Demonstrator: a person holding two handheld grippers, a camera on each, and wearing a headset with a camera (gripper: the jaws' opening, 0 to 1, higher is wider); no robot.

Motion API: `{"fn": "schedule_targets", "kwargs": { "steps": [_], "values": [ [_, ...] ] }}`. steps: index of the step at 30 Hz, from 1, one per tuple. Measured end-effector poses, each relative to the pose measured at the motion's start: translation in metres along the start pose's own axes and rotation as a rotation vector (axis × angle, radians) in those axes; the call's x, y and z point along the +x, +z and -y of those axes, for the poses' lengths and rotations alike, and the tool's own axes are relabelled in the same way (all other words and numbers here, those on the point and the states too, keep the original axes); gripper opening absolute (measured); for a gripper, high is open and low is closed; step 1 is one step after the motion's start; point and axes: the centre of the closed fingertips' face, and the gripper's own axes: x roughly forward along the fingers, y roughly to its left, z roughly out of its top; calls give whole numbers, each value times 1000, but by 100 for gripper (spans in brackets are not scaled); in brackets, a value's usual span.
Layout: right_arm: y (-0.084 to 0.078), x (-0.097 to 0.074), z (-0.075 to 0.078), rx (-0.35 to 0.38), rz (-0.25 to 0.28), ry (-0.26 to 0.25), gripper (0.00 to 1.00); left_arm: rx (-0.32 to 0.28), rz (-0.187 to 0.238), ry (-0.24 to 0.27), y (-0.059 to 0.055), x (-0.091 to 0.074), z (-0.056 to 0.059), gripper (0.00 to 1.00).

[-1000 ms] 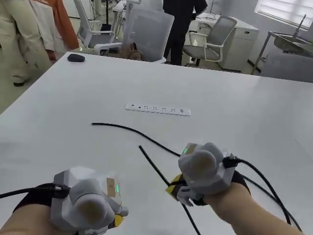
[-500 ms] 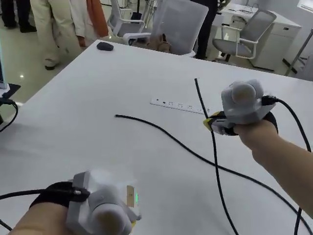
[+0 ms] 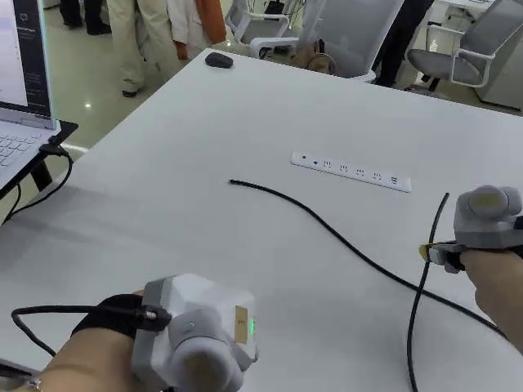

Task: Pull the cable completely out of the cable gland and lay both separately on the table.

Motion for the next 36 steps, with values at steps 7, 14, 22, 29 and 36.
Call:
{"fn": "schedule_targets", "kwargs": {
  "steps": [7, 14, 22, 29, 36],
  "values": [
    [-30, -12, -5, 11, -55, 61, 18, 11, 18, -21, 9, 2, 4, 17],
    [-43, -42, -22, -156, -84, 97, 32, -18, 78, -9, 23, -4, -3, 17],
    [-58, -83, -75, -333, -82, 200, 41, -21, 109, 30, 35, -16, -24, 17],
    [-74, -135, -144, -324, 2, 364, 37, 19, 136, 38, 55, -19, -46, 17],
    [-104, -186, -173, -401, -33, 384, 36, -27, 129, -31, 53, -2, -55, 17]
  ]
}}
